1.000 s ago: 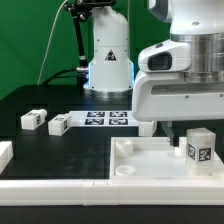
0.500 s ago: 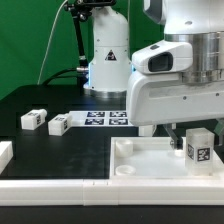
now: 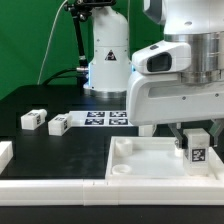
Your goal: Assemble one leg
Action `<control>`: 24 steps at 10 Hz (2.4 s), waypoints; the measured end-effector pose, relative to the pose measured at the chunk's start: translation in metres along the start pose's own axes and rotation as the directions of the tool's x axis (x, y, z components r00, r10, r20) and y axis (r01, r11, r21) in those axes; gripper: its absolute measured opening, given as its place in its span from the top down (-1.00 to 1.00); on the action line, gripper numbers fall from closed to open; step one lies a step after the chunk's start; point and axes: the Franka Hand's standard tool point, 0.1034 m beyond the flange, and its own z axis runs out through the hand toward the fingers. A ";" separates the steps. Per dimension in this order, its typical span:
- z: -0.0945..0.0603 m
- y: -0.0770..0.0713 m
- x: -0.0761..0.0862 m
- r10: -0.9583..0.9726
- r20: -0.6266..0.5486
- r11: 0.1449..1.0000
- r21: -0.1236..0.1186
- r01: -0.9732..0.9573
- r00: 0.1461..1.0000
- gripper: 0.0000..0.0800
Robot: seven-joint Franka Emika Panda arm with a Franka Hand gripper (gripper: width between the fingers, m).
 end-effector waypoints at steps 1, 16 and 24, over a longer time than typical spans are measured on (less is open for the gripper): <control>0.000 0.000 0.000 0.105 0.000 0.994 0.003 -0.105 0.995 0.28; 0.001 -0.008 -0.004 0.991 0.042 0.123 0.068 -0.990 0.126 -0.23; 0.000 -0.009 -0.002 0.539 0.013 0.842 -0.023 -0.538 0.842 -0.62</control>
Offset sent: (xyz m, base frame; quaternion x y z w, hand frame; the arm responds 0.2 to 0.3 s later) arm -0.0065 -0.0038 0.0022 0.0062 0.0015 0.3020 0.9533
